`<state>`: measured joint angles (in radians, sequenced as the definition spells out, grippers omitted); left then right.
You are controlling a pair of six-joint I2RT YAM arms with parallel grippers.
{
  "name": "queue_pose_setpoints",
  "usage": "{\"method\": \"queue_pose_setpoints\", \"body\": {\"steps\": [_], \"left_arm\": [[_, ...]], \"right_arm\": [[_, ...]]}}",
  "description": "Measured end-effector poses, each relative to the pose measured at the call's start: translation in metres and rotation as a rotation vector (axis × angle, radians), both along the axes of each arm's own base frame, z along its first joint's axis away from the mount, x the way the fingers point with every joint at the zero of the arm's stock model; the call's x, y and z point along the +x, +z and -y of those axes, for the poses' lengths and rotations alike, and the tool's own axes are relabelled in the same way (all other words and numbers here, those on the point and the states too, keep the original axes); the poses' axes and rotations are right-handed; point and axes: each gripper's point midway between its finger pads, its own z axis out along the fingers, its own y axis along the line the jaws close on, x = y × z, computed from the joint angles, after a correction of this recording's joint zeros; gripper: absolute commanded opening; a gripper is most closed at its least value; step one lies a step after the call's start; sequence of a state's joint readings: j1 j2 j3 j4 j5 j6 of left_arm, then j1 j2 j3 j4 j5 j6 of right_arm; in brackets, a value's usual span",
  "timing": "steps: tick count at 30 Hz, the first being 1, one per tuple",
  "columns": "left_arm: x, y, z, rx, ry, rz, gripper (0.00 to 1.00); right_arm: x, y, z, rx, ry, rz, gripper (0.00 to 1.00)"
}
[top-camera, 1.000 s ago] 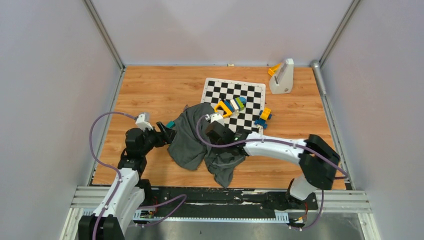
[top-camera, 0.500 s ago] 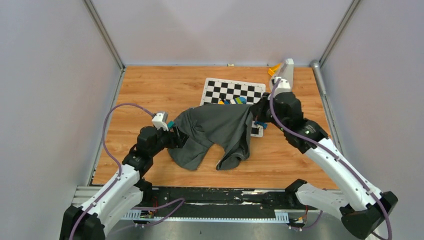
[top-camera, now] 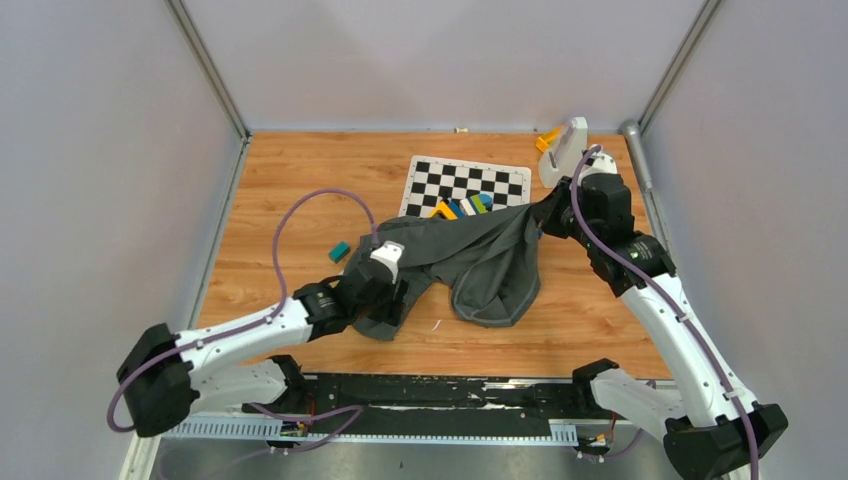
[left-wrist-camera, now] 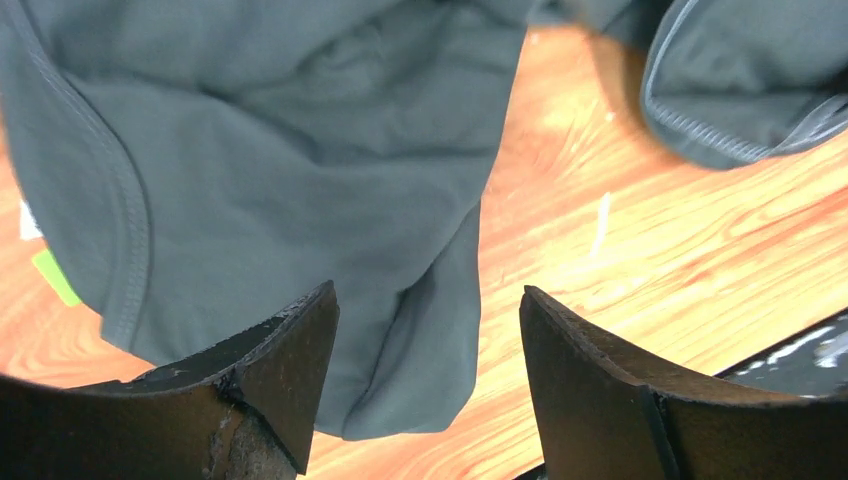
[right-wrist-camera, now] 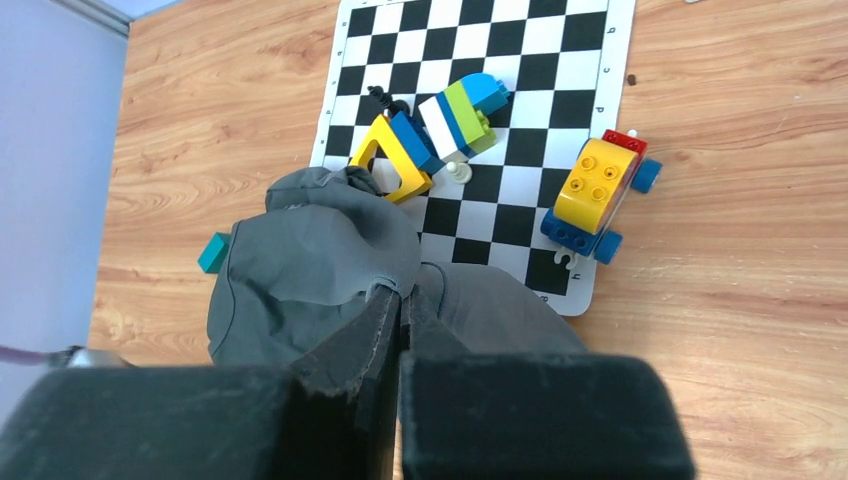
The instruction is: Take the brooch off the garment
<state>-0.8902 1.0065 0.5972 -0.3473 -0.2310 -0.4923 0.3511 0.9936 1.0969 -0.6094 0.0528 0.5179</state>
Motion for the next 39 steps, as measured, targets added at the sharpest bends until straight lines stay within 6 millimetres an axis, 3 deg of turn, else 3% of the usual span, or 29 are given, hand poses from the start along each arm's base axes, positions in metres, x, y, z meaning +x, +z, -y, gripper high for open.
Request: {"method": "queue_pose_setpoints", "body": {"steps": [8, 12, 19, 24, 27, 29, 32, 34, 39], "left_arm": [[-0.021, -0.058, -0.001, 0.219, 0.032, -0.139, 0.74], [-0.024, -0.069, -0.002, 0.237, 0.067, -0.168, 0.54], [-0.026, -0.076, 0.002, 0.231, 0.082, -0.19, 0.02], [-0.028, -0.061, -0.003, 0.216, 0.077, -0.176, 0.0], [-0.025, -0.026, -0.004, 0.178, 0.075, -0.136, 0.0], [-0.014, 0.019, 0.001, 0.102, 0.082, -0.078, 0.0], [0.009, 0.096, -0.004, -0.022, 0.123, 0.033, 0.0], [0.023, 0.148, -0.02, -0.086, 0.176, 0.118, 0.0], [0.037, 0.247, -0.065, -0.151, 0.291, 0.283, 0.0]], "right_arm": [[-0.001, -0.001, -0.003, 0.007, 0.015, -0.006, 0.0], [0.0, 0.0, 0.0, 0.008, 0.008, -0.004, 0.0], [0.0, -0.001, 0.006, 0.011, -0.009, -0.007, 0.0], [0.001, -0.001, 0.009, 0.022, -0.008, -0.012, 0.0], [0.003, 0.003, 0.01, 0.03, -0.005, -0.027, 0.0], [0.007, 0.016, 0.011, 0.04, -0.004, -0.019, 0.0], [0.015, 0.049, 0.013, 0.061, -0.007, 0.031, 0.0], [0.019, 0.079, 0.017, 0.076, -0.018, 0.082, 0.0], [0.025, 0.158, 0.033, 0.11, -0.057, 0.232, 0.0]]}}
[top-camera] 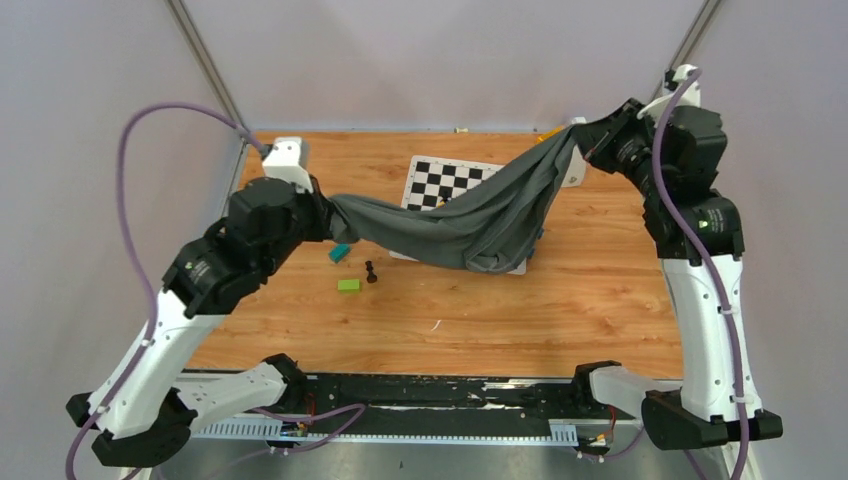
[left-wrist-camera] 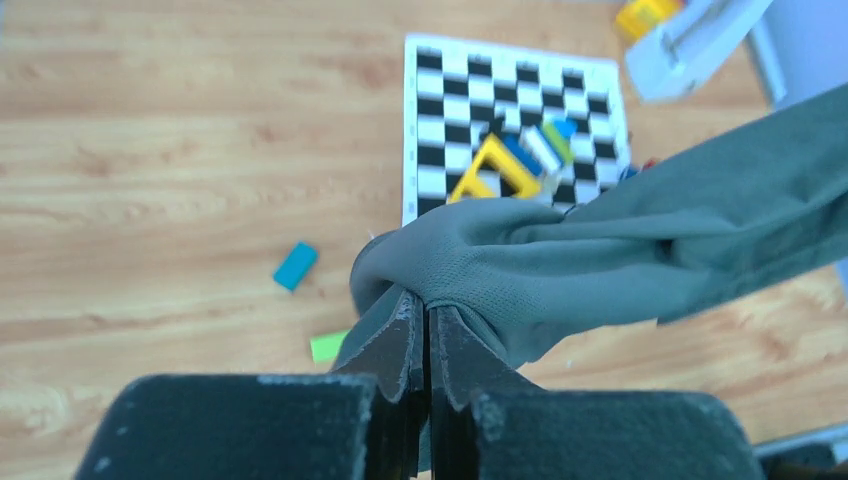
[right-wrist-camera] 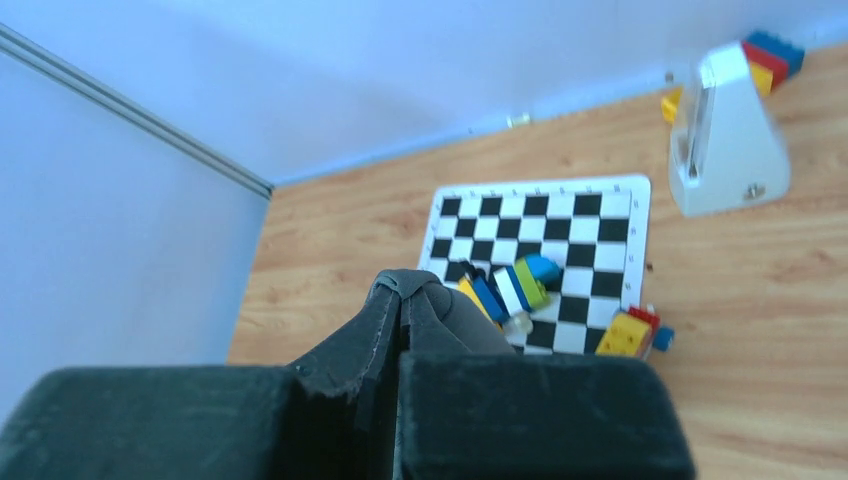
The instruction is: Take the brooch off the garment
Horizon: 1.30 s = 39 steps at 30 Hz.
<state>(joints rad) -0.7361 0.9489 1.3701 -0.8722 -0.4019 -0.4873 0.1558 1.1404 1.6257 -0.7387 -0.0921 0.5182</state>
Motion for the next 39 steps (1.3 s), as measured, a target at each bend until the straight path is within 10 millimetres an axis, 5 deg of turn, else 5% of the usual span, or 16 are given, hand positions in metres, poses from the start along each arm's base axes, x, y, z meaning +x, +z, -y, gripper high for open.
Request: {"method": "queue_pose_setpoints", "body": {"steps": [5, 9, 18, 21, 26, 32, 36, 39], "left_arm": [[-0.004, 0.077, -0.022, -0.023, 0.042, 0.133, 0.0], [-0.01, 0.1, -0.033, -0.024, 0.051, 0.175, 0.0], [-0.028, 0.076, -0.042, 0.018, 0.017, 0.116, 0.0], [-0.026, 0.062, -0.044, 0.053, 0.032, 0.087, 0.0], [0.007, 0.049, -0.039, 0.131, 0.08, 0.019, 0.0], [0.061, 0.071, -0.028, 0.149, 0.111, 0.0, 0.0], [0.053, 0.08, -0.022, 0.11, 0.053, 0.012, 0.0], [0.029, 0.06, -0.022, 0.082, -0.003, -0.01, 0.0]], "right_arm": [[-0.003, 0.049, -0.002, 0.028, 0.025, 0.096, 0.0], [-0.008, 0.041, -0.01, 0.039, 0.077, 0.066, 0.0], [-0.045, -0.051, -0.034, 0.067, 0.24, -0.15, 0.0], [-0.048, -0.064, -0.036, 0.07, 0.253, -0.192, 0.0], [-0.019, -0.061, -0.045, 0.085, 0.282, -0.231, 0.0], [0.016, -0.034, -0.053, 0.098, 0.295, -0.204, 0.0], [0.007, -0.012, -0.051, 0.096, 0.296, -0.146, 0.0], [-0.01, -0.017, -0.048, 0.087, 0.294, -0.135, 0.0]]}}
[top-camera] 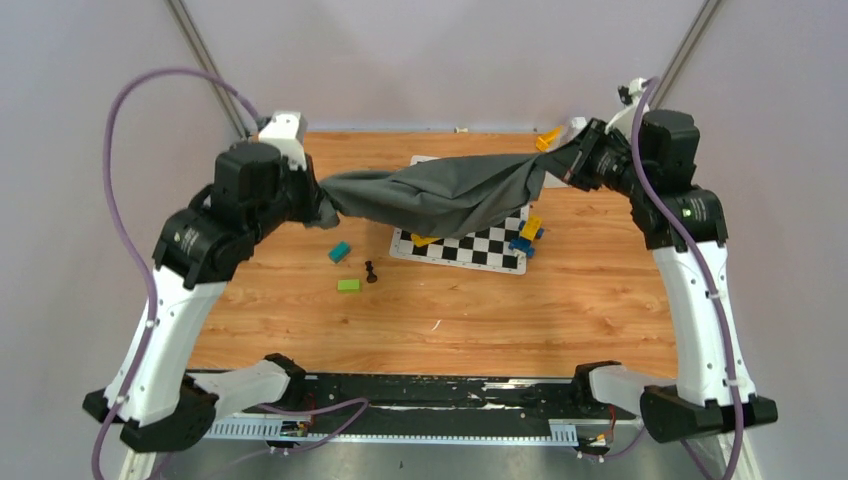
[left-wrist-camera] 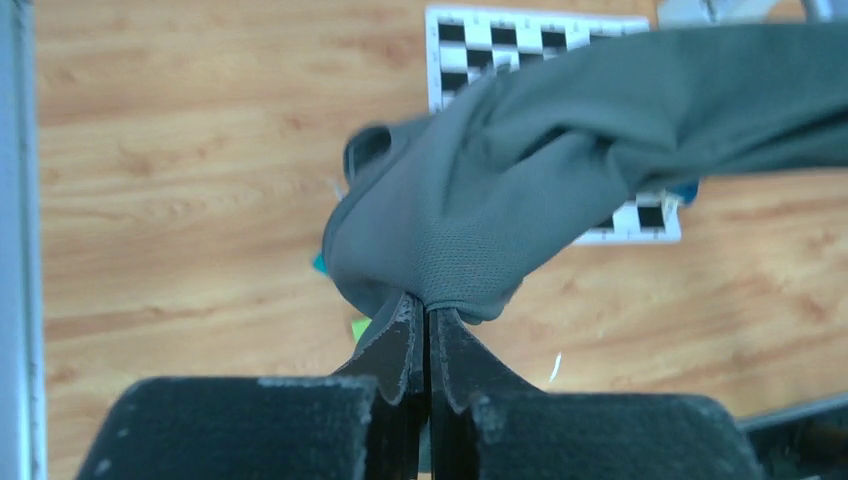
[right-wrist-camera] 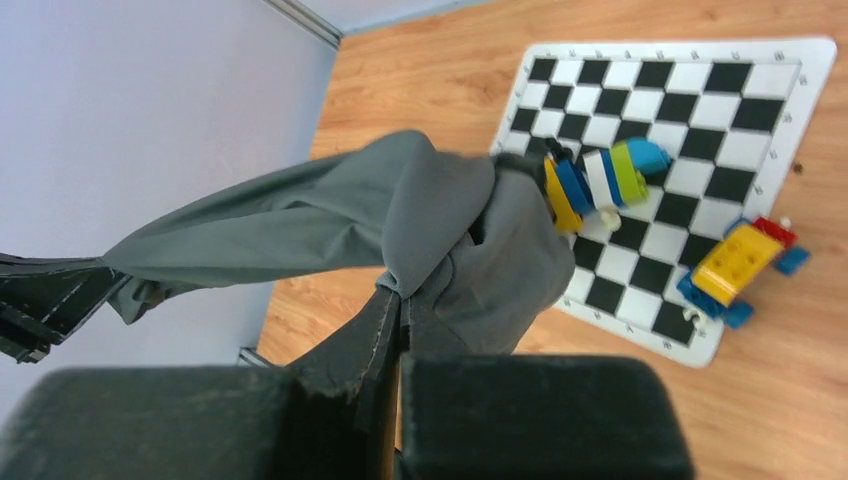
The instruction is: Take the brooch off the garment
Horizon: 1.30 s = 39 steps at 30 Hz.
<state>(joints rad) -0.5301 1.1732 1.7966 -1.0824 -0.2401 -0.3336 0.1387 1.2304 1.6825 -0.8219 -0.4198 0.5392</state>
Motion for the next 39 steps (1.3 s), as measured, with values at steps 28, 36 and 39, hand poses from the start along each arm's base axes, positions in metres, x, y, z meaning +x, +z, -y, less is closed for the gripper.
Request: {"method": "queue_pose_setpoints", "body": {"steps": [28, 36, 39], "left_arm": [[-0.123, -0.289, 0.088, -0.012, -0.31, -0.638, 0.8], [-0.027, -0.235, 0.099, 0.022, -0.215, -0.434, 0.76], [-0.008, -0.247, 0.108, 0.081, -0.226, -0.428, 0.73]], "right_arm": [[-0.068, -0.26, 0.005, -0.156, -0.004, -0.428, 0.53], [-0.052, -0.237, -0.046, -0.308, 0.08, -0.332, 0.55], [-0.036, -0.245, -0.063, -0.331, 0.112, -0.338, 0.54]]}}
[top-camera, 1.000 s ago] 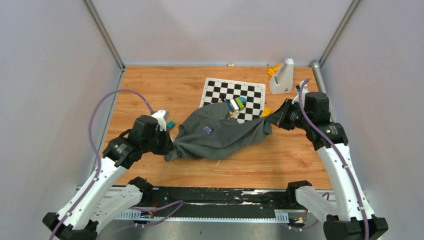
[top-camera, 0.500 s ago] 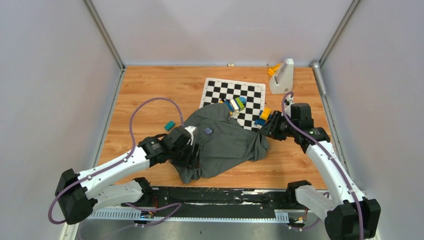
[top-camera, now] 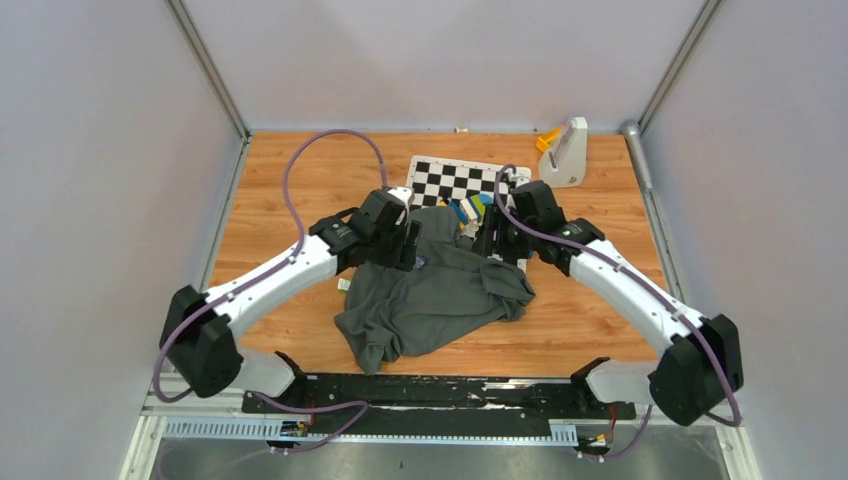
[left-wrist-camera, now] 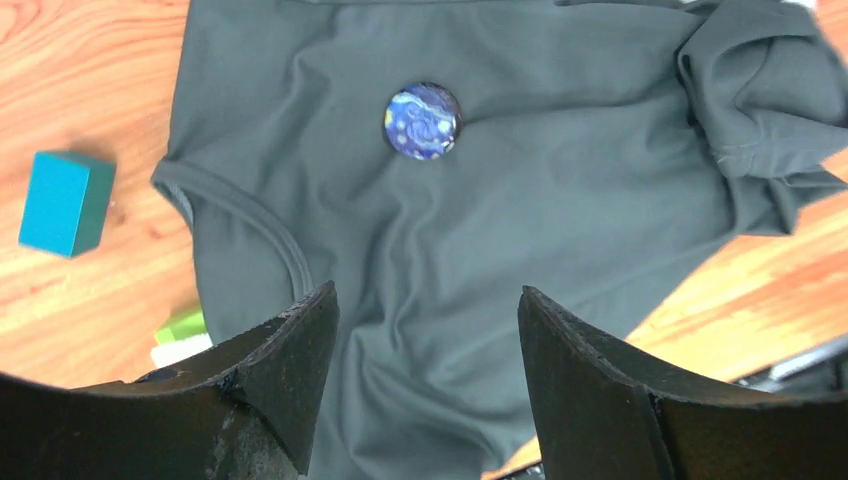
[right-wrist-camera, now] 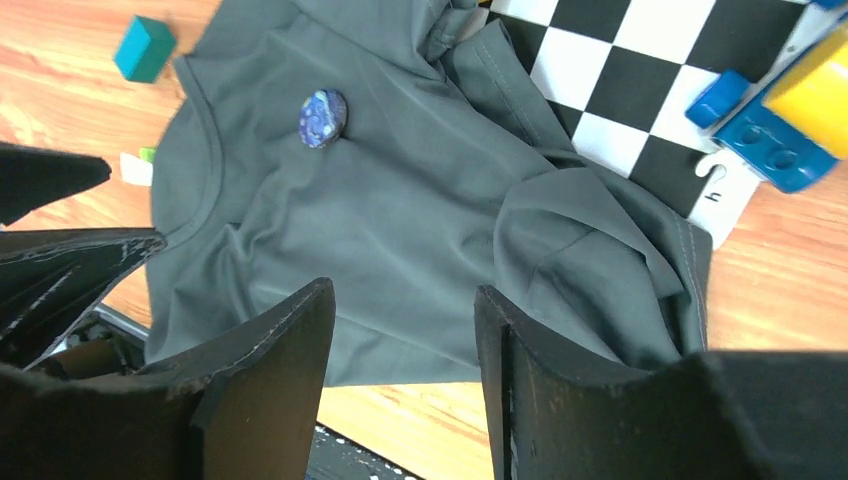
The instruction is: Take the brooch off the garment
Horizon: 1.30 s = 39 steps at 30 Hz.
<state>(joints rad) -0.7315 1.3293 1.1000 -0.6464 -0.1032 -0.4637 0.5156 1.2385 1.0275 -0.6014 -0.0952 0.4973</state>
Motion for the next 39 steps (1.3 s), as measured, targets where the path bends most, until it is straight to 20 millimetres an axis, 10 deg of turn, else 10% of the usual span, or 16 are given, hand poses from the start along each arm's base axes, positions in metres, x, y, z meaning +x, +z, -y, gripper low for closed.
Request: {"method": "queue_pose_setpoints", "body": {"steps": [10, 29, 35, 39], "left_arm": [[0.033, -0.079, 0.026, 0.14, -0.095, -0.069, 0.66], [0.06, -0.112, 0.052, 0.161, -0.119, -0.063, 0.62], [0.06, -0.113, 0.052, 0.163, -0.121, -0.067, 0.56], [0.059, -0.115, 0.052, 0.164, -0.121, -0.07, 0.55]], "right_arm": [[0.012, -0.057, -0.035, 0.032, 0.126, -0.108, 0.55], [0.023, -0.139, -0.034, -0.054, 0.092, -0.221, 0.55], [0.015, -0.146, -0.039, -0.022, 0.12, -0.227, 0.11], [0.002, -0.152, -0.04, -0.001, 0.145, -0.245, 0.0]]}}
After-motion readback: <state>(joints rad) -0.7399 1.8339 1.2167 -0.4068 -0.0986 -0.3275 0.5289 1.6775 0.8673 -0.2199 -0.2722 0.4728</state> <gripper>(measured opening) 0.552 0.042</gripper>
